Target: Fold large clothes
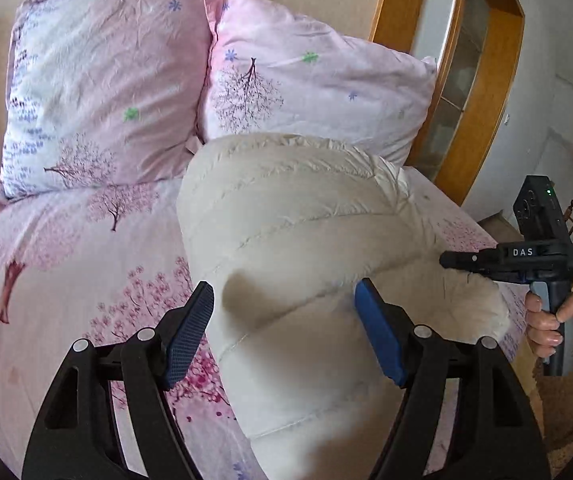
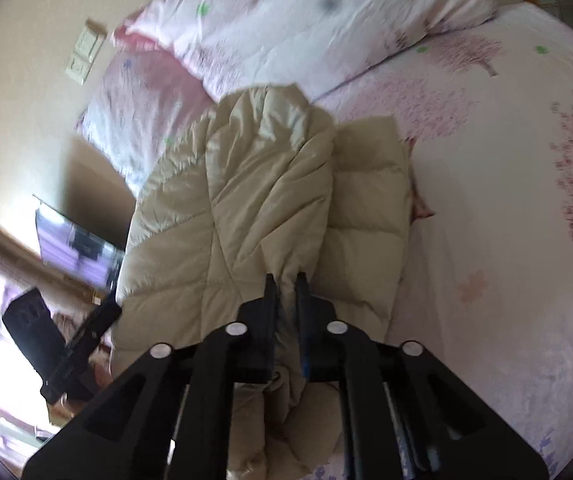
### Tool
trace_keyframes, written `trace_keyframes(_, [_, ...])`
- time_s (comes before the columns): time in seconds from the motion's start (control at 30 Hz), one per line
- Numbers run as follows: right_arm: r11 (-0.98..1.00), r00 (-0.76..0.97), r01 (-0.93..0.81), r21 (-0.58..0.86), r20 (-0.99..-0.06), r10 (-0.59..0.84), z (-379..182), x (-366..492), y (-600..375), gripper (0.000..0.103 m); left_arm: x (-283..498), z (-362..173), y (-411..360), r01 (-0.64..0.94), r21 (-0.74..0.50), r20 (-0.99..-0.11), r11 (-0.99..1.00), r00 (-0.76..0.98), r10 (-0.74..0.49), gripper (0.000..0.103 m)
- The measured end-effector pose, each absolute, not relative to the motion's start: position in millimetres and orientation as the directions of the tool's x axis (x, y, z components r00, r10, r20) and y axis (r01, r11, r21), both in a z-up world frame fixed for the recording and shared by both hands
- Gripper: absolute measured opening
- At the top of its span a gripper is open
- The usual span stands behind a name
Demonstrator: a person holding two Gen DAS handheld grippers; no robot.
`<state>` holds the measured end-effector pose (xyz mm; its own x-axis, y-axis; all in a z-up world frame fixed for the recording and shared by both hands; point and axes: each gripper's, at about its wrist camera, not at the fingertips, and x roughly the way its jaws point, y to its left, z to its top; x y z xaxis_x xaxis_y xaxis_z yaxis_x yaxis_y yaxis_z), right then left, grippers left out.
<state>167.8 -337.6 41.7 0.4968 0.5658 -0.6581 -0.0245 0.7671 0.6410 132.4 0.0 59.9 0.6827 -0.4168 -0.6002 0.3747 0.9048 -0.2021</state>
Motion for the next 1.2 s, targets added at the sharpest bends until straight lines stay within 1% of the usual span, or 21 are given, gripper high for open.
trace_keyframes(0.13, [0.783, 0.536, 0.026, 0.621, -0.670, 0.514, 35.5, 157.4, -350.2, 0.007, 132.0, 58.8, -0.7, 0.378, -0.175, -0.599, 0.909, 0.692, -0.403, 0.074])
trace_keyframes(0.3, [0.777, 0.487, 0.086, 0.624, -0.706, 0.513, 6.7, 149.4, -352.0, 0.007, 138.1, 51.0, -7.9, 0.400, -0.172, -0.623, 0.900, 0.664, -0.414, 0.075])
trace_keyframes(0.53, [0.837, 0.464, 0.072, 0.542, -0.761, 0.453, -6.7, 146.7, -334.7, 0.008, 157.6, 20.8, -15.8, 0.384, -0.174, -0.707, 0.907, 0.592, -0.386, 0.077])
trace_keyframes(0.6, [0.847, 0.452, 0.064, 0.528, -0.772, 0.447, -4.3, 148.8, -333.6, 0.010, 158.5, 17.9, -16.4, 0.383, -0.164, -0.715, 0.909, 0.588, -0.377, 0.077])
trace_keyframes(0.7, [0.844, 0.468, 0.067, 0.533, -0.763, 0.445, 13.3, 150.3, -345.0, 0.025, 154.9, 28.6, -9.5, 0.390, -0.167, -0.701, 0.905, 0.599, -0.388, 0.076])
trace_keyframes(0.77, [0.821, 0.529, 0.068, 0.567, -0.718, 0.452, 30.8, 153.1, -360.4, 0.052, 157.2, 41.4, 0.2, 0.389, -0.171, -0.671, 0.905, 0.627, -0.396, 0.076])
trace_keyframes(0.8, [0.810, 0.567, 0.069, 0.582, -0.691, 0.448, 41.1, 158.1, -369.2, 0.056, 160.2, 47.0, 4.1, 0.381, -0.175, -0.659, 0.908, 0.640, -0.395, 0.076])
trace_keyframes(0.83, [0.805, 0.582, 0.063, 0.590, -0.677, 0.450, 46.2, 163.2, -373.0, 0.057, 165.8, 53.1, 7.0, 0.372, -0.180, -0.652, 0.911, 0.649, -0.393, 0.076])
trace_keyframes(0.93, [0.792, 0.618, 0.085, 0.605, -0.655, 0.434, 55.3, 193.0, -385.6, 0.058, 183.0, 66.4, 3.0, 0.389, -0.211, -0.635, 0.897, 0.643, -0.428, 0.076])
trace_keyframes(1.0, [0.770, 0.614, 0.093, 0.632, -0.645, 0.455, 52.6, 213.4, -388.1, 0.058, 191.6, 73.7, -7.4, 0.422, -0.212, -0.627, 0.881, 0.633, -0.454, 0.076])
trace_keyframes(1.1, [0.746, 0.601, 0.086, 0.660, -0.632, 0.489, 48.2, 235.5, -384.7, 0.057, 206.7, 78.6, -36.2, 0.468, -0.154, -0.648, 0.870, 0.617, -0.447, 0.076])
trace_keyframes(1.13, [0.751, 0.597, 0.087, 0.655, -0.637, 0.487, 48.4, 241.3, -381.2, 0.051, 214.3, 77.5, -46.5, 0.465, -0.115, -0.667, 0.878, 0.618, -0.415, 0.076])
trace_keyframes(1.17, [0.761, 0.593, 0.079, 0.644, -0.644, 0.483, 47.3, 248.3, -375.1, 0.034, 217.8, 75.7, -52.2, 0.461, -0.087, -0.680, 0.883, 0.620, -0.391, 0.076])
trace_keyframes(1.2, [0.769, 0.590, 0.073, 0.635, -0.649, 0.480, 46.9, 249.7, -370.1, 0.026, 222.4, 72.8, -57.9, 0.457, -0.055, -0.695, 0.888, 0.620, -0.363, 0.076])
